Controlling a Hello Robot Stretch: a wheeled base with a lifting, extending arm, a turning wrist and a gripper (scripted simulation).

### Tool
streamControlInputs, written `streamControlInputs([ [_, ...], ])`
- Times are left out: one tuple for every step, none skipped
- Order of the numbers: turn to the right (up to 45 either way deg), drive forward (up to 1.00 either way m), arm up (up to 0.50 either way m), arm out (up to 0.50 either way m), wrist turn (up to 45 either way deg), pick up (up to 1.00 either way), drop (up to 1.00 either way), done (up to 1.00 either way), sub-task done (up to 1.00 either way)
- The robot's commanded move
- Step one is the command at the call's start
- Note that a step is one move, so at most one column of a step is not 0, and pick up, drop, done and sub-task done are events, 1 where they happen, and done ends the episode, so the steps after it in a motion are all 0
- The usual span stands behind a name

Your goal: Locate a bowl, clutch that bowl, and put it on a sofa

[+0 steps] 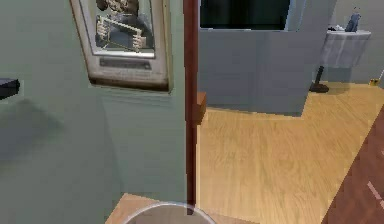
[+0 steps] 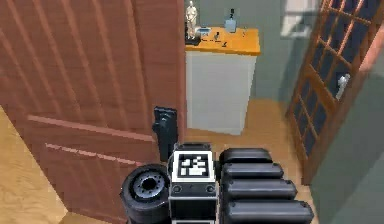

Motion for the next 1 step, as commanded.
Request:
streamControlInputs([
  [12.0, 0.0, 0.0, 0.0, 0.0, 0.0, 0.0, 0.0, 0.0],
])
